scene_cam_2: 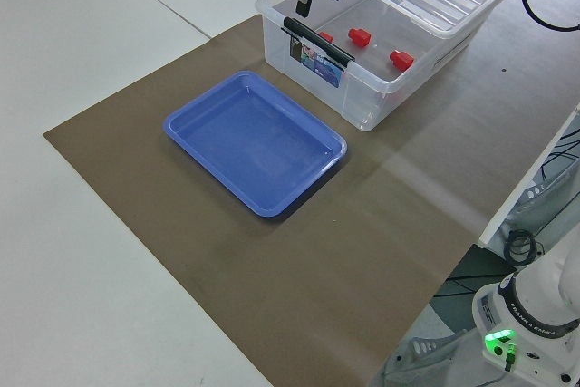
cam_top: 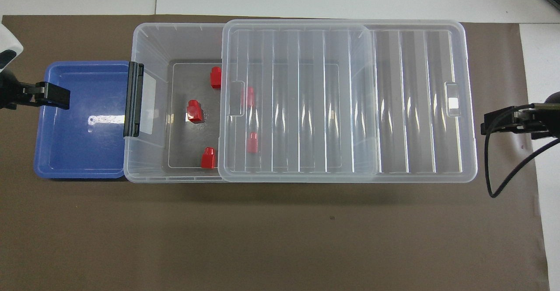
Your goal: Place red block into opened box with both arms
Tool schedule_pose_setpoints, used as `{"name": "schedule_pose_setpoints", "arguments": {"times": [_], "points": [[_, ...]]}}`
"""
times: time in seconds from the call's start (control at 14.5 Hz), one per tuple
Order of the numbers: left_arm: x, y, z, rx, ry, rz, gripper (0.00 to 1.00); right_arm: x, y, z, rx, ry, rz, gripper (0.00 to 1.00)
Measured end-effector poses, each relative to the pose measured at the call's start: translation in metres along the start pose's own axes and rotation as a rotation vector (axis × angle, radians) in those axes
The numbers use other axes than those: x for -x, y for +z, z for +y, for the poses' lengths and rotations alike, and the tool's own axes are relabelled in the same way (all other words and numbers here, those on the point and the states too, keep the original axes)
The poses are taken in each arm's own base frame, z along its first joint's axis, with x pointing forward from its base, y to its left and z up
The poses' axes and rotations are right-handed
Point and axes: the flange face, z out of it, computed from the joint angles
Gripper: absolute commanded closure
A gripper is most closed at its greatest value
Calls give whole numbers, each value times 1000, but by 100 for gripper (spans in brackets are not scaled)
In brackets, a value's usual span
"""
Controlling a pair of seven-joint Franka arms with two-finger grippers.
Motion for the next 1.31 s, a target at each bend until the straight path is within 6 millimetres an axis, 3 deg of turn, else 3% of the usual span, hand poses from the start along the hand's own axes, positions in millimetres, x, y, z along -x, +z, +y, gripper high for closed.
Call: {"name": "schedule_pose_setpoints", "arguments": {"times": [0.28, 1.31], "points": [[2, 4, -22, -1, 16, -9, 0, 0, 0, 0, 0, 0, 0, 0], [14, 17, -28, 61, 14, -31, 0, 0, 0, 0, 0, 0, 0, 0]]}}
